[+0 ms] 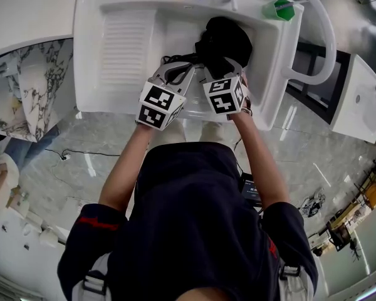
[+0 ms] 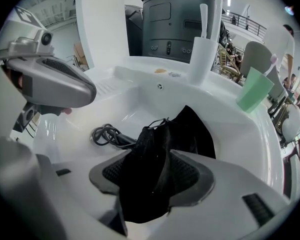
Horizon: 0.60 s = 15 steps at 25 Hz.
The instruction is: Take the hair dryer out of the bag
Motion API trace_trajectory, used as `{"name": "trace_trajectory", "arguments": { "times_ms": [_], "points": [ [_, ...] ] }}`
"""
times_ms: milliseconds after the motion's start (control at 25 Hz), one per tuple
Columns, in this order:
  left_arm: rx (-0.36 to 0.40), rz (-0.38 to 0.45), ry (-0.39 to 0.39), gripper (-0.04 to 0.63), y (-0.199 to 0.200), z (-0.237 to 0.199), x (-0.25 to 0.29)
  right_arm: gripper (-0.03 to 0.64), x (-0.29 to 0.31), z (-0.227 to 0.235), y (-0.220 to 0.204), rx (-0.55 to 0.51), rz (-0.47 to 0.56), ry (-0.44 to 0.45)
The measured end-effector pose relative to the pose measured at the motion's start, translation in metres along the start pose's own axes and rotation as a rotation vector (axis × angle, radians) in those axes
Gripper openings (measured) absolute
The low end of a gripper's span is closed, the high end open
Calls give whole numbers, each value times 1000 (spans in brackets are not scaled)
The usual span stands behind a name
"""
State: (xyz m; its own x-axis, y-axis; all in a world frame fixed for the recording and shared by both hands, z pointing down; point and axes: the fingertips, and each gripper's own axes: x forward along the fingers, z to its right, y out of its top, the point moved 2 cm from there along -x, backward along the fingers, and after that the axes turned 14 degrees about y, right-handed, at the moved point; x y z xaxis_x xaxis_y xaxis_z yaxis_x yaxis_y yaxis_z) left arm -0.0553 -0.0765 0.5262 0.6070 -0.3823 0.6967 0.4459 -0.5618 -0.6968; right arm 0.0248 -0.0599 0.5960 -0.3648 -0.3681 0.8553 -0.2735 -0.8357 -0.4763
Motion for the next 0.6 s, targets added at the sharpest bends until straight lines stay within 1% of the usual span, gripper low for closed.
{"name": "trace_trajectory", "arguments": {
  "times_ms": [40, 80, 120, 160, 280, 440, 600],
  "points": [
    [2, -1, -1, 18, 0, 0, 1, 245, 0, 2, -1, 2, -2, -7],
    [3, -2, -1, 18, -1, 0, 1, 204, 0, 3, -1, 4, -2, -19],
    [4, -5, -1, 18, -2, 0, 2, 149, -1, 6, -2, 5, -2, -34],
    [5, -7, 0, 18, -3, 0, 2, 120, 0, 7, -3, 5, -3, -44],
    [8, -13, -1, 18, -4, -1, 3, 110, 1, 10, -5, 15, -6, -43],
    [14, -16, -3, 18, -4, -1, 5, 81, 1, 12, -6, 31, -8, -41],
    [10, -20, -4, 18, -4, -2, 6, 72, 2, 15, -7, 40, -14, -33]
  ]
}}
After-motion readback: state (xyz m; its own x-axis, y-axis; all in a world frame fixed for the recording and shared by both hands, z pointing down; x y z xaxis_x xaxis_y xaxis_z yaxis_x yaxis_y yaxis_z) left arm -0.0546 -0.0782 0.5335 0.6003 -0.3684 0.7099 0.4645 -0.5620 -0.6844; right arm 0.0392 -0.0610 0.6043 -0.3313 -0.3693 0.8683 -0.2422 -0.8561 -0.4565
